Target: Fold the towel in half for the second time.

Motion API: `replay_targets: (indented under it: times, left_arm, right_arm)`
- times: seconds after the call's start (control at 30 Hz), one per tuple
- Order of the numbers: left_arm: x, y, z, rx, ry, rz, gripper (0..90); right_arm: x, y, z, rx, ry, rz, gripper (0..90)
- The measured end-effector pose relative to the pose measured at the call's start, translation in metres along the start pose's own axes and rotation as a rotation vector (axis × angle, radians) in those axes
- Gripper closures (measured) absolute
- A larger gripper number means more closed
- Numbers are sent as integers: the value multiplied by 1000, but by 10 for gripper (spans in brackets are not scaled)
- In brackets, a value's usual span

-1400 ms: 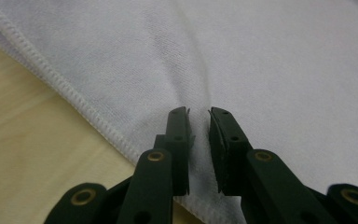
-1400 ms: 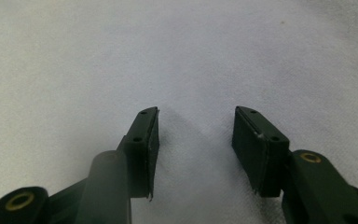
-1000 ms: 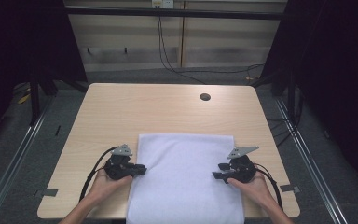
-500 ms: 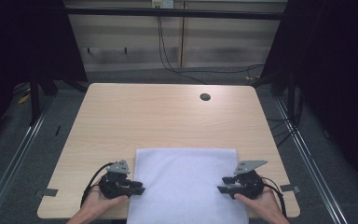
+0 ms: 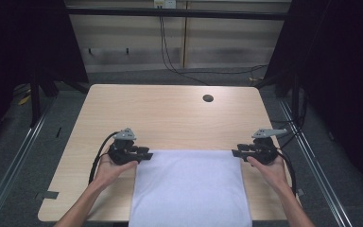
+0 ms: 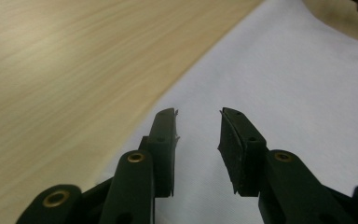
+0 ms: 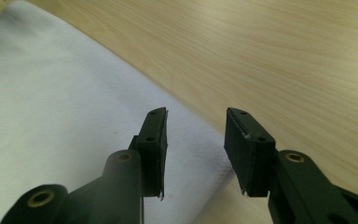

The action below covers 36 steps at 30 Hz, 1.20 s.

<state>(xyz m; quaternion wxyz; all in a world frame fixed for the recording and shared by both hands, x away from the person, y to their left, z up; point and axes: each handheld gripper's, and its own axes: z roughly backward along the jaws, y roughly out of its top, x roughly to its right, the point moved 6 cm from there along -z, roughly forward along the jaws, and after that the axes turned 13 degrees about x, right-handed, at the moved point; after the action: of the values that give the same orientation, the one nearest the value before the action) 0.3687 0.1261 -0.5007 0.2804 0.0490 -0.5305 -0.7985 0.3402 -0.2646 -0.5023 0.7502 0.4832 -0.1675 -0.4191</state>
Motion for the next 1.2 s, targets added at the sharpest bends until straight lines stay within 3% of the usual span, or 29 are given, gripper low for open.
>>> replay_targets:
  times: [0.07, 0.17, 0.2, 0.37, 0.43, 0.5, 0.63, 0.73, 0.8, 0.97, 1.03, 1.07, 1.13, 1.2]
  left_arm:
    - [-14, -4, 0, 16, 35, 39, 640]
    - [-21, -8, 3, 22, 50, 53, 627]
    - [-28, -12, 6, 27, 58, 76, 619]
    - [-39, -14, 11, 31, 86, 77, 590]
    - [-40, -17, 10, 15, 93, 60, 589]
    - [-43, -21, 5, -10, 114, 36, 585]
    - [-44, -23, 1, -31, 114, 34, 573]
    - [-44, -22, -1, -45, 104, 8, 564]
    - [-43, -24, -5, -49, 89, 16, 557]
    - [-38, -28, -10, -84, 59, -3, 552]
    - [-37, -29, -12, -87, 74, -20, 575]
    - [-36, -30, -13, -99, 60, -17, 603]
    - [-36, -31, -14, -94, 71, 4, 621]
    - [-34, -31, -15, -106, 73, -6, 645]
  right_arm:
    - [6, -3, -8, -2, -4, -17, 598]
    - [10, -7, -14, -12, -20, -6, 589]
    - [15, -12, -19, -19, -21, 0, 578]
    - [17, -20, -26, -50, -21, 10, 565]
    - [18, -22, -27, -57, -18, 2, 570]
    - [21, -28, -29, -78, -49, 20, 576]
    - [18, -28, -31, -81, -39, 37, 636]
    - [15, -29, -30, -84, -26, 7, 793]
    - [14, -30, -30, -80, -13, -11, 835]
    - [13, -29, -31, -84, -13, -12, 852]
    - [13, -29, -31, -83, -12, -11, 853]
    - [13, -29, -31, -82, -11, -11, 854]
    - [13, -29, -31, -83, -12, -10, 855]
    - [12, -29, -31, -85, -16, -9, 856]
